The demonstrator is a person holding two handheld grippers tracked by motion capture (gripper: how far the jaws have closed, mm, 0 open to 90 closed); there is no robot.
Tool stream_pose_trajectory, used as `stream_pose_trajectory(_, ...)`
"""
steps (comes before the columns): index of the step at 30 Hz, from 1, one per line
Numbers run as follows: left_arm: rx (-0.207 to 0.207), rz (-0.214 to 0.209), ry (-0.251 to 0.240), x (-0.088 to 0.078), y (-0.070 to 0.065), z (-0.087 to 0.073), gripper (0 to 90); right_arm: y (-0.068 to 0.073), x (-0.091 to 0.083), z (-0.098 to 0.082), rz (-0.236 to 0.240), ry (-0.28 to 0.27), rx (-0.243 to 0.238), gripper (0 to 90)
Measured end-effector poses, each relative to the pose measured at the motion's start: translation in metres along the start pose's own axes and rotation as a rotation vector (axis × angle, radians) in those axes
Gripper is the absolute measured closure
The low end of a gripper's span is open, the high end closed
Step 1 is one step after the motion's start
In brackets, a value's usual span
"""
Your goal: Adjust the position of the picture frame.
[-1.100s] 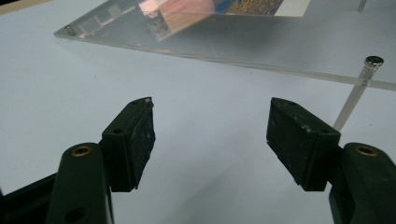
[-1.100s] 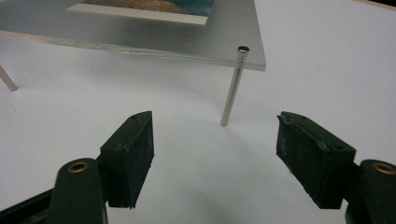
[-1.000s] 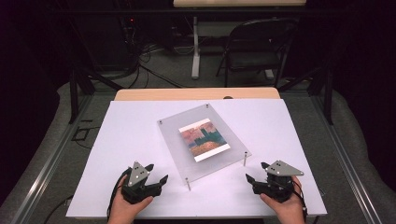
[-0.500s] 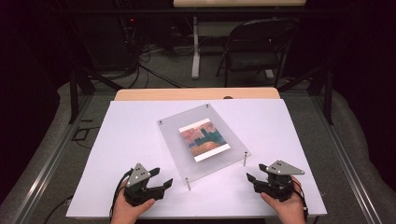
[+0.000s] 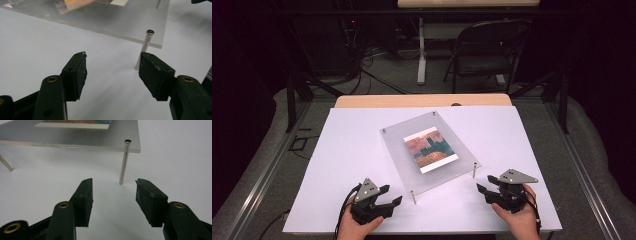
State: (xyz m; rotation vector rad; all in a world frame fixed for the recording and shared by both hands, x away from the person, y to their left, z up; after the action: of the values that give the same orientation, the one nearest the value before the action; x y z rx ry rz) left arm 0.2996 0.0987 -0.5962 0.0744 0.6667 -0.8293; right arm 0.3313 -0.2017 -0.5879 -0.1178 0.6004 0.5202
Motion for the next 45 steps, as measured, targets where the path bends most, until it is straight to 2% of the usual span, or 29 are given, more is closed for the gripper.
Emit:
stream_pose_trajectory(1, 0.0, 0.0, 0.0, 0.0, 0.0, 0.0, 40.8, 0.0, 0.001, -0.001, 0.007, 0.007, 0.012, 47.1)
stream_pose_trajectory(6, -0.017, -0.039, 0.018, 0.008, -0.011, -0.002, 46.3, -0.002, 0.004, 0.001, -0.001, 0.01, 0.008, 47.1)
stream_pose_trajectory(7, -0.009, -0.044, 0.031, 0.012, -0.013, -0.003, 49.0, -0.002, 0.005, 0.001, -0.005, 0.012, 0.003, 47.1)
stream_pose_trajectory(8, -0.009, -0.044, 0.031, 0.012, -0.013, -0.003, 49.3, -0.002, 0.005, 0.001, -0.005, 0.012, 0.003, 47.1)
stream_pose_trajectory(10, -0.002, -0.047, 0.061, 0.018, -0.015, -0.005, 49.6, -0.001, 0.006, 0.001, -0.009, 0.02, -0.005, 47.0)
stream_pose_trajectory(13, -0.015, -0.056, 0.078, 0.022, -0.017, -0.006, 51.1, -0.003, 0.007, 0.001, -0.024, 0.023, -0.007, 47.0)
stream_pose_trajectory(15, -0.012, -0.053, 0.082, 0.024, -0.018, -0.006, 51.4, -0.004, 0.008, 0.001, -0.029, 0.023, -0.008, 47.0)
stream_pose_trajectory(20, -0.048, -0.067, 0.068, 0.029, -0.023, -0.003, 53.7, -0.007, 0.01, 0.002, -0.025, 0.027, -0.005, 47.0)
stream_pose_trajectory(22, -0.049, -0.066, 0.065, 0.031, -0.024, -0.002, 55.6, -0.007, 0.012, 0.002, -0.02, 0.033, 0.001, 47.0)
stream_pose_trajectory(25, -0.025, -0.058, 0.069, 0.034, -0.027, -0.002, 58.0, -0.007, 0.015, 0.002, -0.007, 0.044, 0.005, 46.7)
stream_pose_trajectory(33, 0.005, -0.039, 0.071, 0.041, -0.03, -0.001, 71.0, -0.012, 0.024, 0.003, -0.002, 0.059, 0.022, 50.3)
stream_pose_trajectory(38, -0.001, -0.042, 0.069, 0.041, -0.031, -0.001, 78.1, -0.012, 0.028, 0.003, 0.002, 0.062, 0.014, 57.6)
stream_pose_trajectory(41, -0.006, -0.048, 0.07, 0.041, -0.032, -0.001, 81.4, -0.014, 0.032, 0.005, -0.001, 0.074, -0.009, 58.7)
stream_pose_trajectory(45, 0.002, -0.04, 0.071, 0.042, -0.033, 0.0, 84.8, -0.014, 0.042, 0.006, 0.013, 0.092, 0.0, 59.8)
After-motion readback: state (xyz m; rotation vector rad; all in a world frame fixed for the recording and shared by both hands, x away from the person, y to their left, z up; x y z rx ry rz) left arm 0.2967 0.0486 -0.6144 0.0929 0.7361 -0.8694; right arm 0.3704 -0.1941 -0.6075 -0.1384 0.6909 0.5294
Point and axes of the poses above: each handheld gripper's, and its own axes: x roughly forward along the jaws, z roughly out of its top, y roughly to its left, the point moved 10 cm from there along x, roughly forward along the jaws, and after that the axes turned 3 degrees about -z, right-handed, at the moved point
